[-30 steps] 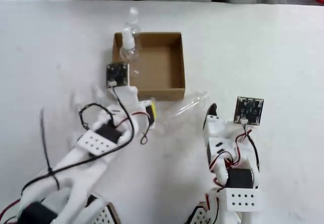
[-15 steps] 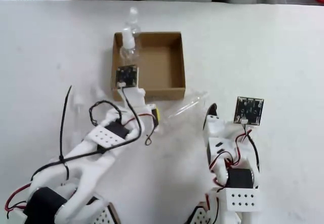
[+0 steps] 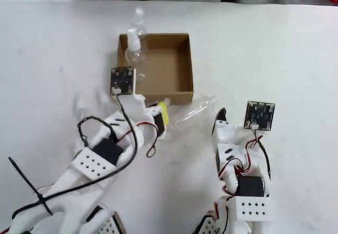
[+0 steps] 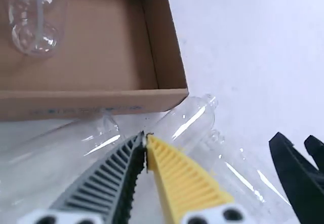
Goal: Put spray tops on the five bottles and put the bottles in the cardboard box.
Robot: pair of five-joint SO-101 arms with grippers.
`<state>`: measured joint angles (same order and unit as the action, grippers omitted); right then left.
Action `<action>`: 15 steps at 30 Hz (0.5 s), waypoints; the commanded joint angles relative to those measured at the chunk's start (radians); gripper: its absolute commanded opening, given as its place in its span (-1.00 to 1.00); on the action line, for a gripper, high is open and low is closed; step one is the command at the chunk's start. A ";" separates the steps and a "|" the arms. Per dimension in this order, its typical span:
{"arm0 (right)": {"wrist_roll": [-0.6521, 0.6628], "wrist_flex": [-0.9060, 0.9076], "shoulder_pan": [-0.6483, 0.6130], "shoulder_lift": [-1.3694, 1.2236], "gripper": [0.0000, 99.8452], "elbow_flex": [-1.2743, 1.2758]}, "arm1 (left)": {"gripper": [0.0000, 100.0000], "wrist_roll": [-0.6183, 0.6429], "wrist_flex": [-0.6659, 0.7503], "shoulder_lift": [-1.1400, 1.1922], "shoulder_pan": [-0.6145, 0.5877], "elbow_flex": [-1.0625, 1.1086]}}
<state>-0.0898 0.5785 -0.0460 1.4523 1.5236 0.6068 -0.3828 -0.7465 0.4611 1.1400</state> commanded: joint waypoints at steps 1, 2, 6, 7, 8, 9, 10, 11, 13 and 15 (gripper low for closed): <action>0.012 -0.004 0.012 0.013 -0.47 -0.012 | -0.95 -0.002 0.075 0.027 0.001 -0.009; 0.012 -0.004 0.012 0.013 -0.47 -0.012 | -0.95 -0.002 0.091 0.058 -0.001 -0.011; 0.012 -0.004 0.013 0.013 -0.47 -0.012 | -0.95 -0.002 0.178 0.193 -0.001 -0.012; 0.012 -0.004 0.013 0.013 -0.47 -0.012 | -0.95 -0.002 0.201 0.222 -0.002 -0.012; 0.012 -0.004 0.013 0.013 -0.47 -0.012 | -0.95 -0.002 0.226 0.251 -0.002 -0.012; 0.012 -0.004 0.013 0.013 -0.47 -0.012 | -0.95 -0.002 0.249 0.275 -0.008 -0.012; 0.012 -0.004 0.013 0.013 -0.47 -0.012 | -0.95 -0.002 0.273 0.300 -0.013 -0.014; 0.012 -0.004 0.013 0.013 -0.47 -0.012 | -0.95 -0.002 0.298 0.318 -0.016 -0.014; 0.012 -0.004 0.013 0.013 -0.47 -0.012 | -0.95 -0.002 0.342 0.349 -0.030 -0.014; 0.012 -0.004 0.013 0.013 -0.47 -0.012 | -0.95 -0.002 0.362 0.369 -0.039 -0.014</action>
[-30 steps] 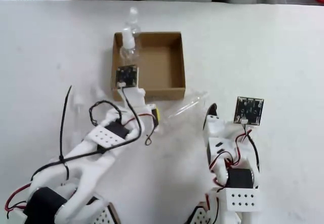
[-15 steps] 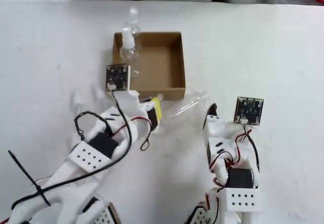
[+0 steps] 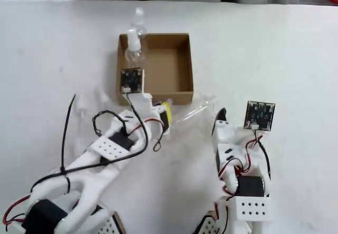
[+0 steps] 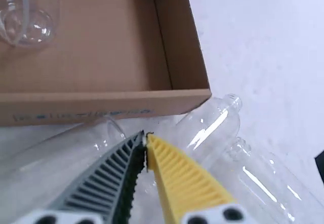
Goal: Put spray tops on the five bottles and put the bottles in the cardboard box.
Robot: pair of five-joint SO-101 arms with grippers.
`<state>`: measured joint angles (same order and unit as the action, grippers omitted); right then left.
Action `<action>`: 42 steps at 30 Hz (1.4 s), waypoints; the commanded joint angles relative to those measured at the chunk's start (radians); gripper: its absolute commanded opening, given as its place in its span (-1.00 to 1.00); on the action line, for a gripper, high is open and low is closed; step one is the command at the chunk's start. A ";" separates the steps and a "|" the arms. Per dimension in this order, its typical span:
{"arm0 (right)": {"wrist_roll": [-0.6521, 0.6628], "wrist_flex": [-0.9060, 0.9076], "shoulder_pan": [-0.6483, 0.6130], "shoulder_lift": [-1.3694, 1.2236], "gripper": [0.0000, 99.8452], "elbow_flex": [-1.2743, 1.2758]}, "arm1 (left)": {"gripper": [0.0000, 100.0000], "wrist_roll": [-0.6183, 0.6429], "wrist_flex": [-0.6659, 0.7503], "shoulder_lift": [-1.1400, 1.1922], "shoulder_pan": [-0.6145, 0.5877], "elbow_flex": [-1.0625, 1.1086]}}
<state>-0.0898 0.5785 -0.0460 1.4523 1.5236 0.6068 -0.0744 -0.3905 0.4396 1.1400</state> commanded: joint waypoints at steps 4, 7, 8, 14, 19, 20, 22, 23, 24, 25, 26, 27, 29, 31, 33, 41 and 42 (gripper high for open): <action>0.012 -0.004 0.013 0.013 -0.47 -0.012 | -0.95 -0.002 0.058 0.033 -0.018 -0.012; 0.012 -0.004 0.013 0.013 -0.47 -0.012 | -0.95 -0.002 0.055 0.035 -0.018 -0.008; 0.012 -0.004 0.013 0.013 -0.47 -0.012 | -0.95 -0.002 0.055 0.035 -0.018 -0.006; 0.012 -0.004 0.015 0.013 -0.47 -0.012 | -0.95 -0.002 0.057 0.113 -0.015 -0.020; 0.012 -0.002 0.025 0.013 -0.47 -0.012 | -0.95 -0.002 0.052 0.203 -0.016 -0.066; 0.012 -0.002 0.035 0.013 -0.47 -0.012 | -0.95 -0.002 0.052 0.211 -0.016 -0.068; 0.012 -0.002 0.045 0.013 -0.47 -0.011 | -0.95 -0.002 0.051 0.205 -0.015 -0.061; 0.012 -0.002 0.045 0.013 -0.47 -0.011 | -0.95 -0.006 0.049 0.197 -0.010 -0.057; 0.012 -0.002 0.045 0.013 -0.47 -0.011 | -0.95 -0.009 0.043 0.189 -0.008 -0.048; 0.012 -0.002 0.045 0.013 -0.47 -0.011 | -0.95 -0.009 0.031 0.176 -0.005 -0.038; 0.012 -0.002 0.045 0.013 -0.47 -0.011 | -0.95 -0.011 0.017 0.156 0.002 -0.029; 0.012 -0.002 0.045 0.013 -0.47 -0.011 | -0.95 -0.011 0.000 0.133 0.013 -0.017; 0.012 -0.002 0.045 0.013 -0.47 -0.011 | -0.95 -0.011 -0.038 0.076 0.033 0.017; 0.012 -0.002 0.045 0.013 -0.47 -0.011 | -0.95 -0.011 -0.074 0.004 0.058 0.063; 0.012 -0.002 0.044 0.013 -0.47 -0.011 | -0.95 -0.011 -0.106 -0.077 0.085 0.115; 0.012 -0.002 0.039 0.013 -0.47 -0.011 | -0.95 -0.144 -0.325 -0.519 0.097 0.259; 0.012 -0.004 0.039 0.013 -0.47 -0.006 | -0.95 -0.209 -0.388 -0.587 0.094 0.259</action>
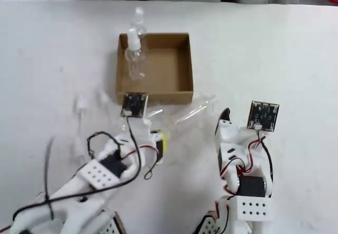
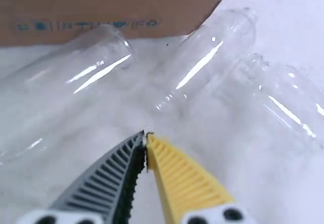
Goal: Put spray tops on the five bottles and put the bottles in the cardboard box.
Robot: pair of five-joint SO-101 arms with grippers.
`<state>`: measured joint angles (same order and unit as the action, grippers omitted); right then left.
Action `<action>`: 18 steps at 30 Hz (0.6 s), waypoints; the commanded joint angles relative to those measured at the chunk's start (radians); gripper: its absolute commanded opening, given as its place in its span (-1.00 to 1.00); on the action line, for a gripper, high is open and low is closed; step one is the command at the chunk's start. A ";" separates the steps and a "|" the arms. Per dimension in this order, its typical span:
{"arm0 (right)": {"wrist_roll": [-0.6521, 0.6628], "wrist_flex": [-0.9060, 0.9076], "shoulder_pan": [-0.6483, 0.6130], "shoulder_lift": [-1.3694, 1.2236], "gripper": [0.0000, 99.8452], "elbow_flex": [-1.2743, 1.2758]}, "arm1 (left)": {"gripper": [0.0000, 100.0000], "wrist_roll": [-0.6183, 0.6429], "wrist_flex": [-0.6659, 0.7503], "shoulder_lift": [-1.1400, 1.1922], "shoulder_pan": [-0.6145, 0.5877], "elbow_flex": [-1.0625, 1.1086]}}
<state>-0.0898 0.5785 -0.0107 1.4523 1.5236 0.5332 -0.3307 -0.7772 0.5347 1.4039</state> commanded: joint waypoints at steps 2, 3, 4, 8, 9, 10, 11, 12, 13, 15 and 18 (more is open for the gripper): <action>0.012 -0.005 0.004 0.013 -0.47 0.002 | -0.95 -0.258 -0.296 -0.329 -0.004 -0.018; 0.012 -0.005 0.004 0.013 -0.47 0.002 | -0.95 -0.307 -0.387 -0.394 -0.004 -0.032; 0.012 -0.005 0.004 0.013 -0.47 0.002 | -0.95 -0.358 -0.473 -0.453 -0.004 -0.044; 0.012 -0.005 0.004 0.013 -0.47 0.002 | -0.94 -0.479 -0.628 -0.638 -0.042 -0.063; 0.012 -0.005 0.004 0.013 -0.47 0.002 | -0.94 -0.500 -0.640 -0.656 -0.065 -0.061; 0.012 -0.005 0.004 0.013 -0.47 0.002 | -0.92 -0.520 -0.643 -0.662 -0.088 -0.061; 0.012 -0.005 0.004 0.013 -0.47 0.002 | -0.87 -0.542 -0.651 -0.662 -0.116 -0.063; 0.012 -0.005 0.002 0.013 -0.47 0.003 | -0.81 -0.560 -0.661 -0.662 -0.145 -0.064; 0.012 -0.005 0.002 0.013 -0.47 0.003 | -0.74 -0.574 -0.672 -0.662 -0.171 -0.066; 0.012 -0.005 0.002 0.013 -0.47 0.003 | -0.62 -0.588 -0.687 -0.662 -0.217 -0.066; 0.012 -0.005 0.002 0.013 -0.47 0.003 | -0.57 -0.608 -0.694 -0.662 -0.260 -0.068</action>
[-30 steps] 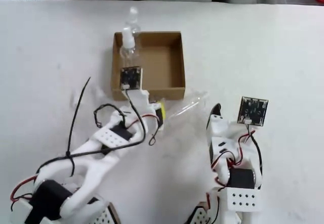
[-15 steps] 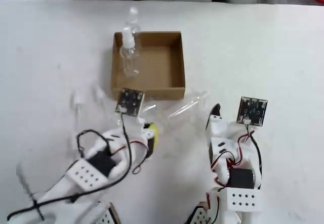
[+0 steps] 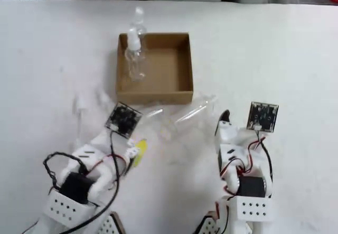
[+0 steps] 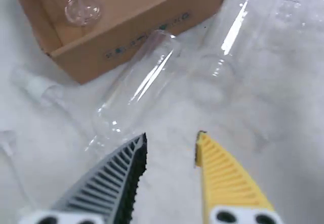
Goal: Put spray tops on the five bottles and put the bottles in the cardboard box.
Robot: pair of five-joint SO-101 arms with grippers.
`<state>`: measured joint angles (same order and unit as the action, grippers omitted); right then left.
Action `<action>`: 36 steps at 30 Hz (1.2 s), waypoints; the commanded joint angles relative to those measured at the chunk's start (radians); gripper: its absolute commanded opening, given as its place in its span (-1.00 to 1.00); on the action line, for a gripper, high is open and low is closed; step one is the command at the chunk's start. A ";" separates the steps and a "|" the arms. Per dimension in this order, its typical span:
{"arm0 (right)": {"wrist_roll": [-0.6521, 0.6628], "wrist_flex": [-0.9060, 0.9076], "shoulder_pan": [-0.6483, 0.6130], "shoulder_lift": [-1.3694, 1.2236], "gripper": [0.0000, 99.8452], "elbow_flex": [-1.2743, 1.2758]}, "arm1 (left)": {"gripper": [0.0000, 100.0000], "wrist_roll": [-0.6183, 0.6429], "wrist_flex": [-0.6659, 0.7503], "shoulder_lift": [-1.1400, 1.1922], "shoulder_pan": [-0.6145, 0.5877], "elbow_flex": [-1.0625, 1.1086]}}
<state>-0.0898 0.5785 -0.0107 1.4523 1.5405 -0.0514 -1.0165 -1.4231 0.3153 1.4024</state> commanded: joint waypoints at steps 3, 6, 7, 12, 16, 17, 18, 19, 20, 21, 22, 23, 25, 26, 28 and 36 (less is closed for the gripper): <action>0.012 -0.005 0.002 0.013 -0.47 -0.014 | -0.60 -0.038 -0.008 -0.016 -0.051 -0.066; 0.012 -0.005 0.002 0.013 -0.47 -0.012 | -0.60 -0.068 -0.009 -0.016 -0.051 -0.068; 0.012 -0.005 0.002 0.013 -0.47 -0.012 | -0.59 -0.081 -0.009 -0.016 -0.051 -0.068; 0.012 -0.005 0.002 0.013 -0.47 -0.012 | -0.59 -0.117 -0.028 -0.012 -0.051 -0.089; 0.012 -0.005 0.002 0.013 -0.47 -0.011 | -0.60 -0.121 -0.061 0.094 -0.051 -0.189; 0.012 -0.005 0.002 0.013 -0.47 -0.011 | -0.60 -0.121 -0.061 0.140 -0.051 -0.218; 0.012 -0.005 0.002 0.013 -0.47 -0.011 | -0.60 -0.121 -0.061 0.189 -0.051 -0.245; 0.012 -0.005 0.002 0.013 -0.47 -0.011 | -0.60 -0.121 -0.061 0.245 -0.051 -0.275; 0.012 -0.004 0.002 0.013 -0.47 -0.011 | -0.59 -0.121 -0.061 0.300 -0.051 -0.305; 0.012 -0.004 0.004 0.013 -0.47 -0.008 | -0.59 -0.121 -0.061 0.354 -0.051 -0.334; 0.012 -0.004 0.004 0.013 -0.47 -0.003 | -0.59 -0.121 -0.061 0.409 -0.051 -0.362; 0.012 -0.004 0.004 0.013 -0.47 -0.002 | -0.59 -0.121 -0.061 0.463 -0.051 -0.390; 0.012 -0.004 0.004 0.013 -0.47 0.000 | -0.59 -0.121 -0.058 0.570 -0.051 -0.436; 0.012 -0.004 0.004 0.013 -0.47 0.000 | -0.59 -0.121 -0.055 0.621 -0.051 -0.457; 0.012 -0.004 0.004 0.013 -0.47 0.000 | -0.59 -0.123 -0.052 0.719 -0.051 -0.499; 0.012 -0.004 0.004 0.013 -0.47 0.002 | -0.59 -0.124 0.041 0.961 -0.101 -0.614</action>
<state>-0.0898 0.5785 -0.0107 1.4523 1.5512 -0.1665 -1.0334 -0.5010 0.2432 0.8592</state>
